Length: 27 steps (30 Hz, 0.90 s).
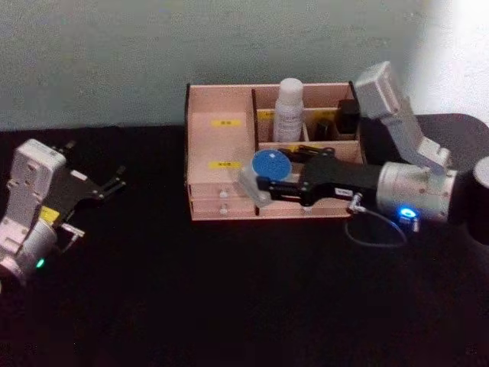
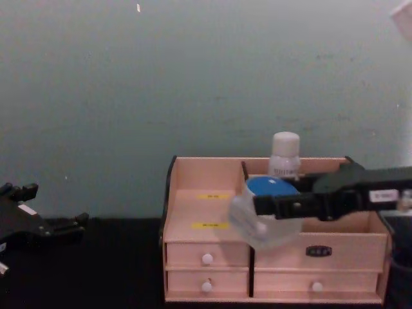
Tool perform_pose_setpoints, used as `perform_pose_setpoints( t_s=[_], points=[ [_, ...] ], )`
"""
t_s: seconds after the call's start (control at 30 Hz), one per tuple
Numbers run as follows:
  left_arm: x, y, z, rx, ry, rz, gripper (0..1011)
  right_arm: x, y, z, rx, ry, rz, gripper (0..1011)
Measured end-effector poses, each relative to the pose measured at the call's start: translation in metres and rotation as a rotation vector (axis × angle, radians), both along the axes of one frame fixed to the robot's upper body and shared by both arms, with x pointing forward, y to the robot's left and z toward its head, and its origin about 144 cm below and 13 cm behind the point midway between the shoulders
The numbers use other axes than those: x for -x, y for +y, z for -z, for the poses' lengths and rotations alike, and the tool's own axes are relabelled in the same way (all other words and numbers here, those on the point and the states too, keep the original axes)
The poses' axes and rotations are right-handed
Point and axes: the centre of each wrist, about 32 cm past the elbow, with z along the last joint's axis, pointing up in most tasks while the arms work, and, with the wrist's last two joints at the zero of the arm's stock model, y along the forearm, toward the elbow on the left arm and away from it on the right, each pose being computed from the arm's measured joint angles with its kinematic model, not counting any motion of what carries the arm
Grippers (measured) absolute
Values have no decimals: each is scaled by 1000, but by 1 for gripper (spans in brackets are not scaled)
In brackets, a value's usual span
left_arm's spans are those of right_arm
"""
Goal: Pick up the facial cleanser and watermelon frost from the table and place them into the tiered storage box.
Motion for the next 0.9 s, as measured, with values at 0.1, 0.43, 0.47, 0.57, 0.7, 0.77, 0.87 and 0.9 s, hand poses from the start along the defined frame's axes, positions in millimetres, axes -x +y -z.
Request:
perform_pose_setpoints(
  t_s=[0.1,0.43,0.47,0.57,0.7,0.77,0.87,0.9],
  points=[
    [0,0,0,0,0,0,1001,-7,8,-2,1,1,1,728],
    [0,0,0,0,0,0,1001,-32,28,-5,-11,7,18,728],
    [0,0,0,0,0,0,1001,-34,30,-6,-12,7,21,726],
    [0,0,0,0,0,0,1002,-43,35,-6,-14,6,34,728],
    [0,0,0,0,0,0,1001,-52,40,-6,-12,4,49,728],
    [0,0,0,0,0,0,1001,-58,43,-6,-9,3,59,728],
    [0,0,0,0,0,0,1001,-64,47,-7,-8,3,70,728],
    [0,0,0,0,0,0,1001,-65,49,-7,-8,4,71,728]
  ],
)
